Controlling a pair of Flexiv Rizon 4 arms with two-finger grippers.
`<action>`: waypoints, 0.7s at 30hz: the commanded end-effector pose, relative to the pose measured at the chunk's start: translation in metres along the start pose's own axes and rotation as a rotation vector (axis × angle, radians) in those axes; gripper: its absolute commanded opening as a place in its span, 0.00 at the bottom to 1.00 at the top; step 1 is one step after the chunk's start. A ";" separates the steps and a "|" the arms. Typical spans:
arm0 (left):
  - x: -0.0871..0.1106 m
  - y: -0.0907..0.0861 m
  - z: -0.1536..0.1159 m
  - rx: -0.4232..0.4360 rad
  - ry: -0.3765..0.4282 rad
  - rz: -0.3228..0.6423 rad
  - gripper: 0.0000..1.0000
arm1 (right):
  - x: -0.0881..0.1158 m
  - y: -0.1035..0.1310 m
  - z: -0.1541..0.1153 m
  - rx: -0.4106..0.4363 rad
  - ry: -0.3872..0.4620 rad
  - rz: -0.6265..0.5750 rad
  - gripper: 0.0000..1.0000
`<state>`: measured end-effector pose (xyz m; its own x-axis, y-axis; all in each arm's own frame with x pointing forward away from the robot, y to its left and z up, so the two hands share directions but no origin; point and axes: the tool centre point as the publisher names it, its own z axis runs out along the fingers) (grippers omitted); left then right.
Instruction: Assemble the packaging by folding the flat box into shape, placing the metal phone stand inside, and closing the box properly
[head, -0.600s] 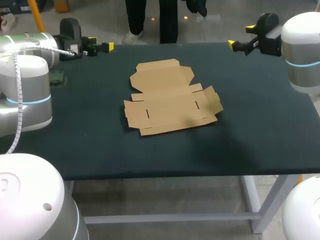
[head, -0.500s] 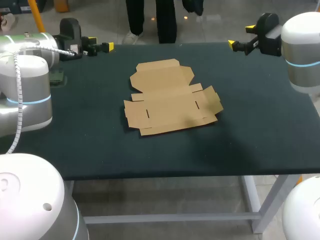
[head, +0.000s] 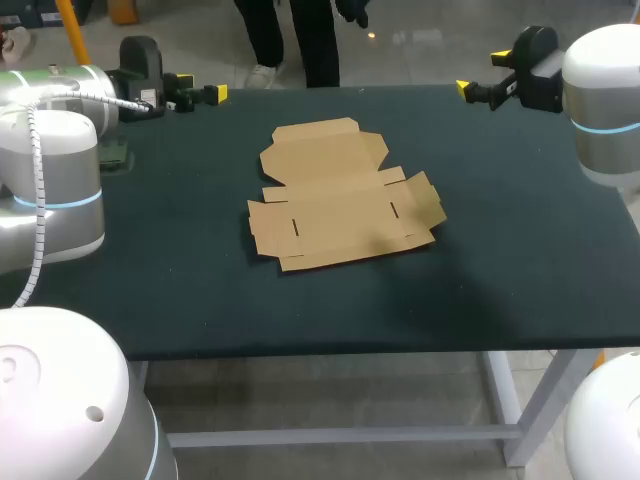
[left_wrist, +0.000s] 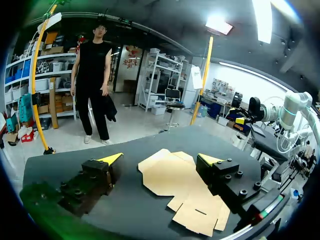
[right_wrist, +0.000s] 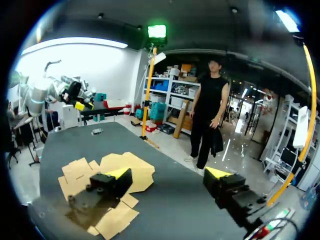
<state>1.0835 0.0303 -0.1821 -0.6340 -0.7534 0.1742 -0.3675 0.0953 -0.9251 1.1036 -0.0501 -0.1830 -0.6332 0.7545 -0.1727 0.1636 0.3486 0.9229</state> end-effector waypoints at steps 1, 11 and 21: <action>0.000 0.000 0.000 0.000 -0.001 0.000 1.00 | 0.000 0.000 0.000 -0.001 0.000 0.000 1.00; 0.002 -0.003 0.001 -0.021 -0.006 -0.036 1.00 | 0.000 0.002 0.000 0.029 0.015 0.038 1.00; 0.010 0.000 -0.014 -0.114 -0.041 -0.376 1.00 | 0.004 -0.008 -0.016 0.251 0.049 0.219 1.00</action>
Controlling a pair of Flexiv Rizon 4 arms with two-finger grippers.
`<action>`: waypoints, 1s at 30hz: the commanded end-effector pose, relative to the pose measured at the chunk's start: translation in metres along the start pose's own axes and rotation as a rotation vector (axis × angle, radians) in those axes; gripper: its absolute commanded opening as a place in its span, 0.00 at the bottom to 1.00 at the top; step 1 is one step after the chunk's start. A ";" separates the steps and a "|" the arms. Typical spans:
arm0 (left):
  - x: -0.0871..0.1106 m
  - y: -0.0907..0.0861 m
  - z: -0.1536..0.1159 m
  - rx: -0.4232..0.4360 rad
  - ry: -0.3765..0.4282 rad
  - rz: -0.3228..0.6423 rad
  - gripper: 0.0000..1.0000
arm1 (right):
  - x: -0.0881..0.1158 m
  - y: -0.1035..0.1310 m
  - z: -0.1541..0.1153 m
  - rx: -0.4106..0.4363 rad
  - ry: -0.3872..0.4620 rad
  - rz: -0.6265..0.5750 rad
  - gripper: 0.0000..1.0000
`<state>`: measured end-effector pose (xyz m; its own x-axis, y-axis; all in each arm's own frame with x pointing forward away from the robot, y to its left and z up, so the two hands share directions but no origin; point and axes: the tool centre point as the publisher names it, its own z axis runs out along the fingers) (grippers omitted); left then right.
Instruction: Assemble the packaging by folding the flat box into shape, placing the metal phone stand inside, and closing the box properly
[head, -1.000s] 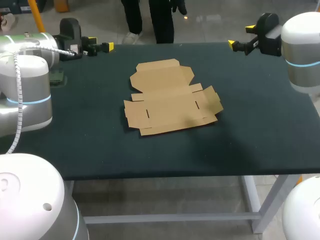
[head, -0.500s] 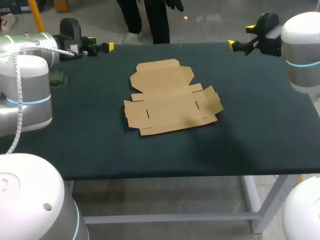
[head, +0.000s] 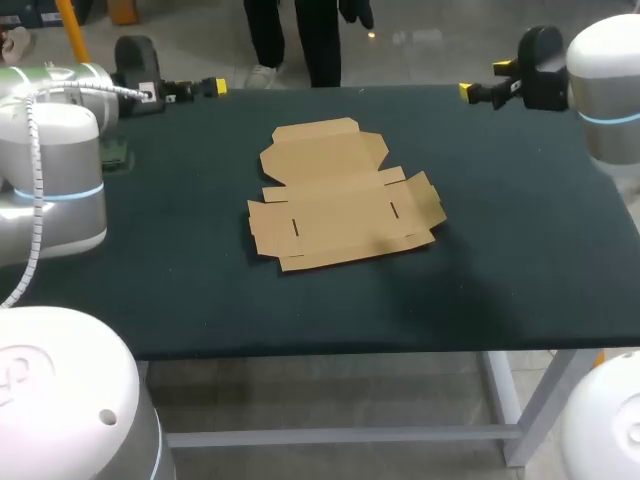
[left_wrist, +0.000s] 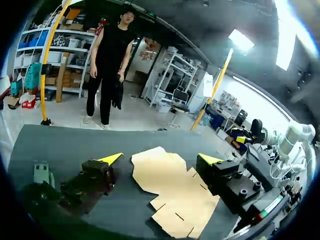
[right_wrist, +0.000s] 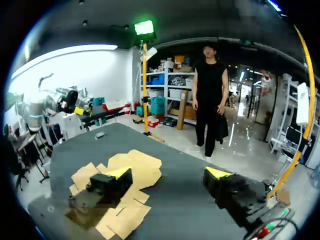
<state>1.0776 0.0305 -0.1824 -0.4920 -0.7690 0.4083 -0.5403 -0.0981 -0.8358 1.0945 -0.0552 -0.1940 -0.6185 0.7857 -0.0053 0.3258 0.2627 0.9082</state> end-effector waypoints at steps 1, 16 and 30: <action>0.007 0.001 -0.011 -0.097 -0.047 -0.143 1.00 | 0.001 0.001 -0.012 0.182 0.005 0.074 1.00; 0.025 0.035 -0.024 -0.317 -0.143 -0.377 1.00 | 0.018 -0.040 -0.039 0.431 0.088 0.353 1.00; 0.030 0.047 -0.028 -0.392 -0.329 -0.266 1.00 | 0.018 -0.048 -0.048 0.469 0.086 0.399 1.00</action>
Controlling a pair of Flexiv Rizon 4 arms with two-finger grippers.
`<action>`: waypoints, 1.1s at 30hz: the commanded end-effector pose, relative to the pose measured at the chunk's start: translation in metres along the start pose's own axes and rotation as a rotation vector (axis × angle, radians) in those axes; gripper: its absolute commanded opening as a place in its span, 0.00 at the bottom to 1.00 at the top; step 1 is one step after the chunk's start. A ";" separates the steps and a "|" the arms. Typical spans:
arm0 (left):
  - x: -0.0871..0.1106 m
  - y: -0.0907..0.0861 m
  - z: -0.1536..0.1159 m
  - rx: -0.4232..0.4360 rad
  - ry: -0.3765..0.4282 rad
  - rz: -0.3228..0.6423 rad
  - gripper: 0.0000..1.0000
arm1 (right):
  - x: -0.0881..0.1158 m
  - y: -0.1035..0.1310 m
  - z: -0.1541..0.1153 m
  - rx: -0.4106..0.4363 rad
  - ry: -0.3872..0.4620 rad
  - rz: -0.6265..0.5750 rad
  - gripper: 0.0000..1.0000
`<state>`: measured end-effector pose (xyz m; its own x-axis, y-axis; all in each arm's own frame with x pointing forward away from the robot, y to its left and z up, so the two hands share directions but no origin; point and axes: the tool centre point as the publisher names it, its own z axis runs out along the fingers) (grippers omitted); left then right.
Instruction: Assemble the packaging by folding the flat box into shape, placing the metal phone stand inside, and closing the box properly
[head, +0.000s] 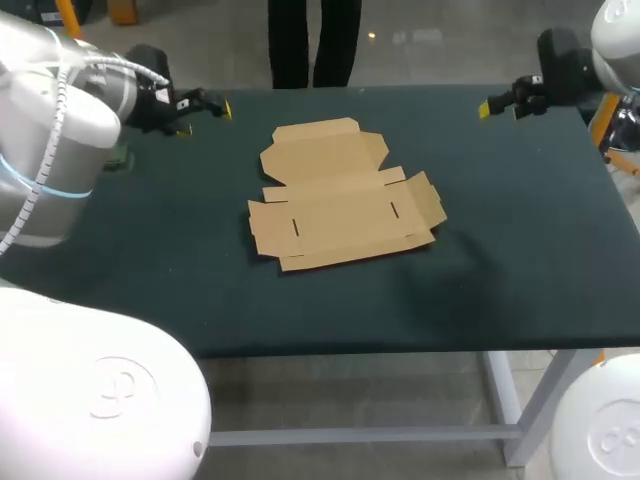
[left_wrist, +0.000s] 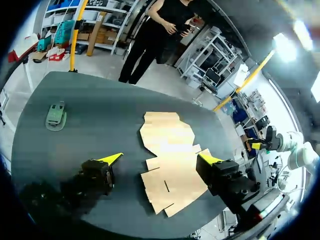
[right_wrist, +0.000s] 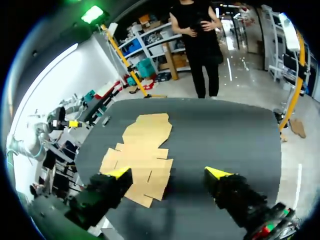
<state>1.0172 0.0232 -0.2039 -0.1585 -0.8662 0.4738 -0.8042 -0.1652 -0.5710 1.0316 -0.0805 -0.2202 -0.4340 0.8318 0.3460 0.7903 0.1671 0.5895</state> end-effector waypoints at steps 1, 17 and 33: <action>0.004 -0.003 -0.001 -0.103 -0.106 -0.002 1.00 | 0.000 0.003 -0.002 0.049 0.001 0.001 1.00; 0.008 0.009 -0.001 -0.169 -0.061 -0.216 1.00 | 0.006 -0.011 -0.005 0.127 0.031 0.064 1.00; -0.001 0.047 0.012 -0.282 -0.002 -0.359 1.00 | 0.011 -0.042 0.021 0.316 0.078 0.154 1.00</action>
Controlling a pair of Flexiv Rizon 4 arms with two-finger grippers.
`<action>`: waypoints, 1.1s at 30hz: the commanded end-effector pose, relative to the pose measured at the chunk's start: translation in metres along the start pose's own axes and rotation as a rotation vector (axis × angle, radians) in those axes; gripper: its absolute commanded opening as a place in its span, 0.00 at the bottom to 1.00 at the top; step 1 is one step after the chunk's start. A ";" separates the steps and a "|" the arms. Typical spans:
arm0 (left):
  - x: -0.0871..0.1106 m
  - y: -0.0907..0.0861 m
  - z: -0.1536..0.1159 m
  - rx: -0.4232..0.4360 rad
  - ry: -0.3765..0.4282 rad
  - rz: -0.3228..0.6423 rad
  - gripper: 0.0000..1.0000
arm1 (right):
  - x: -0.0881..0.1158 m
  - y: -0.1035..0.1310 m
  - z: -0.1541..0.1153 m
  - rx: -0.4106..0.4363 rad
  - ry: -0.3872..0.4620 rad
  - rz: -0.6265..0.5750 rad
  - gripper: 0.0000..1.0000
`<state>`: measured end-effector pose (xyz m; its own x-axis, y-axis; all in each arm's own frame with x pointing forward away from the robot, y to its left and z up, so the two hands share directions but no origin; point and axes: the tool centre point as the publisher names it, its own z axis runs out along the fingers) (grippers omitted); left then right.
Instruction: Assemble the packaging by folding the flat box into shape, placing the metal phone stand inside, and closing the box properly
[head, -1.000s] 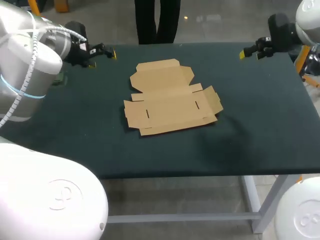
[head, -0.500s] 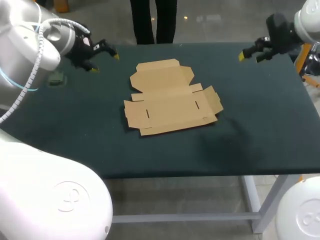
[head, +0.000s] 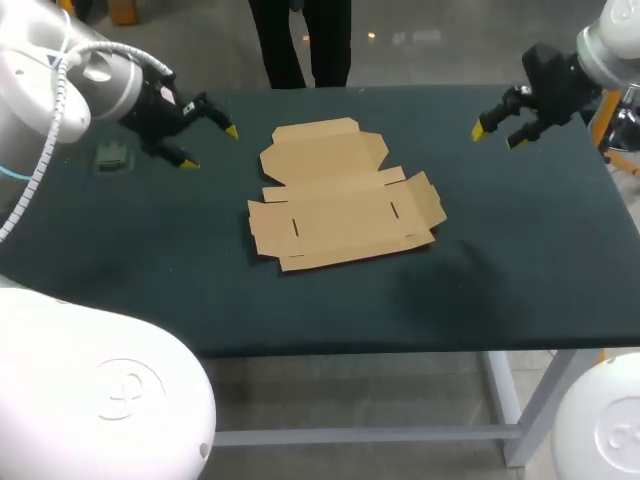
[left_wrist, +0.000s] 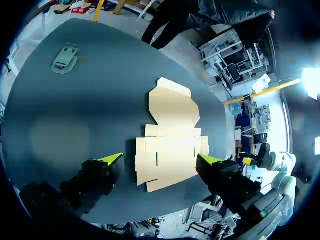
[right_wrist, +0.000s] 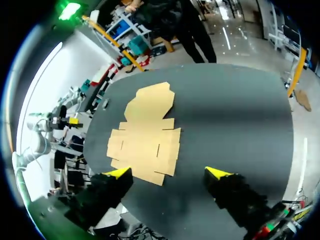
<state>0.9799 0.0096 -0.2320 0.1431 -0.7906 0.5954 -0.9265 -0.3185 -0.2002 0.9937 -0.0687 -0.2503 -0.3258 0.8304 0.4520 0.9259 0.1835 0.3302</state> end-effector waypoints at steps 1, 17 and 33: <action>-0.005 -0.004 0.009 -0.041 0.019 -0.026 1.00 | -0.005 0.005 0.009 0.072 0.029 0.010 1.00; -0.025 0.026 0.031 -0.064 0.049 -0.103 1.00 | -0.004 -0.022 0.026 0.153 0.060 0.081 1.00; -0.031 0.024 0.053 0.045 -0.150 -0.285 1.00 | -0.003 -0.022 0.032 0.150 0.066 0.091 1.00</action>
<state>0.9668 0.0095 -0.2900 0.4252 -0.7151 0.5549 -0.8251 -0.5582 -0.0872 0.9792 -0.0612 -0.2840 -0.2476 0.8134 0.5264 0.9685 0.1936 0.1565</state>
